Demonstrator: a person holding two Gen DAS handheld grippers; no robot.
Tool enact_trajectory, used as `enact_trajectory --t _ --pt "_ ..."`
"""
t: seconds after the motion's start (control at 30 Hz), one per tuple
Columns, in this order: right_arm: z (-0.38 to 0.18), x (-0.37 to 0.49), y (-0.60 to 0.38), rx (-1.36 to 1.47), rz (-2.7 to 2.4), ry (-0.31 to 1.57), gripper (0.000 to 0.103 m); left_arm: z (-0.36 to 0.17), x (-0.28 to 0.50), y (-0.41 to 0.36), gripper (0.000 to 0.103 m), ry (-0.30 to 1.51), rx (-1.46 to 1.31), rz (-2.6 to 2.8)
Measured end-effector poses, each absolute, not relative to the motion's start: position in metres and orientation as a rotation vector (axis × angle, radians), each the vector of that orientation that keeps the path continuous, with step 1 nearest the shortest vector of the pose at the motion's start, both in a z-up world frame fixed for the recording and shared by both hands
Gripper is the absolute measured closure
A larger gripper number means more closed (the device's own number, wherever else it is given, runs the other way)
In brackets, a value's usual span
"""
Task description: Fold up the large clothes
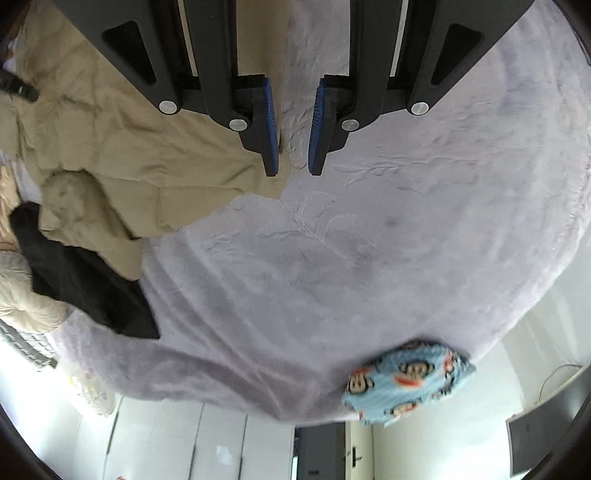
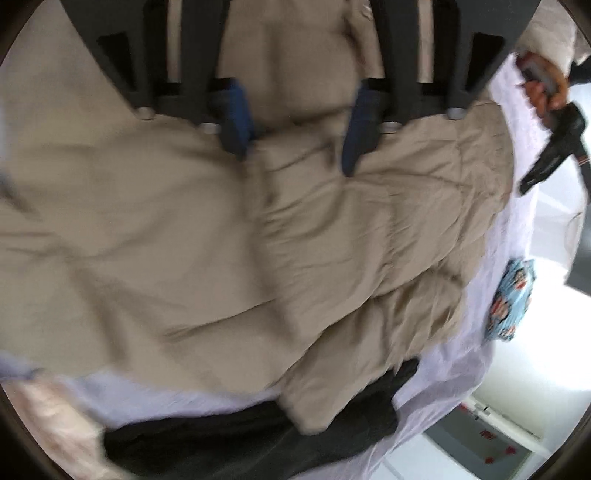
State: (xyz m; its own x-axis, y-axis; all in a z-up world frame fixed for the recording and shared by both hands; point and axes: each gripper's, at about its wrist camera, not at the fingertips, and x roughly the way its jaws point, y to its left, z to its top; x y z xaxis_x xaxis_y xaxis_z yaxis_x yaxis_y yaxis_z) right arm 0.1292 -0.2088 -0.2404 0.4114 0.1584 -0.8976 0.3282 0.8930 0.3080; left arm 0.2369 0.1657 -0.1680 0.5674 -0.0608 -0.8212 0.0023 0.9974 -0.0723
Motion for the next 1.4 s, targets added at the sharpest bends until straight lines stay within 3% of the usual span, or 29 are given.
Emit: enact_trajectory --t 0.07,0.17,0.27,0.4,0.67,0.73,0.8,0.93,0.97,1.0,1.03,1.17,1.27,1.4 --pt "-0.227 0.121 -0.219 0.477 -0.149 1.101 0.051 -0.158 0.219 0.16 0.085 0.966 -0.065 -0.072" --pt "-0.218 0.128 -0.211 0.423 -0.08 1.07 0.078 -0.165 0.206 0.14 0.085 1.005 -0.024 -0.126" --pt "-0.232 0.142 -0.195 0.401 -0.018 1.117 0.083 -0.197 0.201 0.12 0.085 1.072 0.032 -0.108" --pt "-0.263 0.144 -0.189 0.357 -0.07 1.238 0.083 -0.228 0.198 0.116 0.085 1.132 0.03 -0.025" --pt "-0.25 0.111 -0.227 0.51 -0.075 1.241 0.082 -0.205 0.183 0.105 0.085 1.129 0.038 -0.023" --pt "-0.246 0.099 -0.231 0.546 -0.072 1.241 0.076 -0.198 0.175 0.098 0.085 1.135 0.021 -0.028" --pt "-0.24 0.088 -0.236 0.562 -0.078 1.234 0.056 -0.192 0.162 0.089 0.085 1.126 0.021 -0.026" --pt "-0.236 0.061 -0.248 0.615 -0.083 1.23 0.053 -0.186 0.138 0.064 0.084 1.146 0.012 -0.08" --pt "-0.235 0.055 -0.251 0.629 -0.089 1.231 0.052 -0.187 0.134 0.058 0.068 1.163 0.006 -0.094" --pt "-0.236 0.048 -0.255 0.651 -0.096 1.234 0.049 -0.187 0.13 0.053 0.018 1.175 0.002 -0.099" --pt "-0.237 0.041 -0.257 0.666 -0.099 1.237 0.048 -0.187 0.125 0.047 0.0 1.179 -0.001 -0.095" --pt "-0.239 0.024 -0.268 0.699 -0.115 1.235 0.046 -0.179 0.105 0.017 0.001 1.146 0.034 -0.115" --pt "-0.24 0.01 -0.282 0.716 -0.128 1.229 0.038 -0.178 0.1 -0.004 0.001 1.142 0.06 -0.128" --pt "-0.237 -0.004 -0.308 0.745 -0.149 1.21 0.037 -0.172 0.096 -0.032 0.001 1.141 0.028 -0.22"
